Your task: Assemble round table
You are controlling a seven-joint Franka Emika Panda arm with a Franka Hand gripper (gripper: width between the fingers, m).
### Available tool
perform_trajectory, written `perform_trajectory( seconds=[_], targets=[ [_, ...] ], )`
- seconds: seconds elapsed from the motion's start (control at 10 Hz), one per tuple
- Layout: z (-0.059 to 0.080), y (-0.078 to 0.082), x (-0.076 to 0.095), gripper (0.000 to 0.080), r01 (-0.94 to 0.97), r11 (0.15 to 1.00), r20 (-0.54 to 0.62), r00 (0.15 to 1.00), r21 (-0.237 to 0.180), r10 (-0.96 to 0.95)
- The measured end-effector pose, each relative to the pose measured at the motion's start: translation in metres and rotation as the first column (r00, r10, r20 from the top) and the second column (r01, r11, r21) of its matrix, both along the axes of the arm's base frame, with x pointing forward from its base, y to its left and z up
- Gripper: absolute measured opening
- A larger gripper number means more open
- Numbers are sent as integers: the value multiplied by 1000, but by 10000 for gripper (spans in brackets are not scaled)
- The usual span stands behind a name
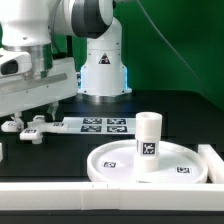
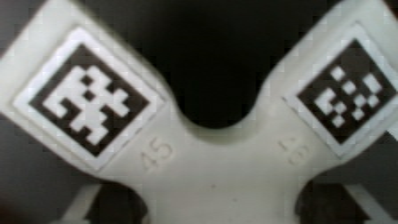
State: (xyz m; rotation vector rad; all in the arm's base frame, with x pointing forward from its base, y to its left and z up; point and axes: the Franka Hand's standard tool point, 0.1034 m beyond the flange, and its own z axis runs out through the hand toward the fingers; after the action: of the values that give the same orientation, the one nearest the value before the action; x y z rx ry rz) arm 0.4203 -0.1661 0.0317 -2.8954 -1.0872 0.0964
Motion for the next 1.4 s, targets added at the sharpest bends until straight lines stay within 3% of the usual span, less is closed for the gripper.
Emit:
perform_trajectory(
  seconds=[0.8, 0.9, 1.0, 1.1, 1.3, 1.4],
  targets=[
    [1, 0, 1, 428, 1, 1000, 2, 1000, 0, -1],
    [6, 10, 4, 428, 73, 997, -19, 997, 7, -73],
    [27, 31, 18, 421, 122, 992, -28, 992, 19, -122],
    [38, 44, 28, 421, 144, 989, -14, 990, 18, -144],
    [52, 74, 49, 391, 226, 974, -32, 974, 18, -225],
    [55, 79, 55, 391, 211, 977, -22, 977, 19, -210]
  ],
)
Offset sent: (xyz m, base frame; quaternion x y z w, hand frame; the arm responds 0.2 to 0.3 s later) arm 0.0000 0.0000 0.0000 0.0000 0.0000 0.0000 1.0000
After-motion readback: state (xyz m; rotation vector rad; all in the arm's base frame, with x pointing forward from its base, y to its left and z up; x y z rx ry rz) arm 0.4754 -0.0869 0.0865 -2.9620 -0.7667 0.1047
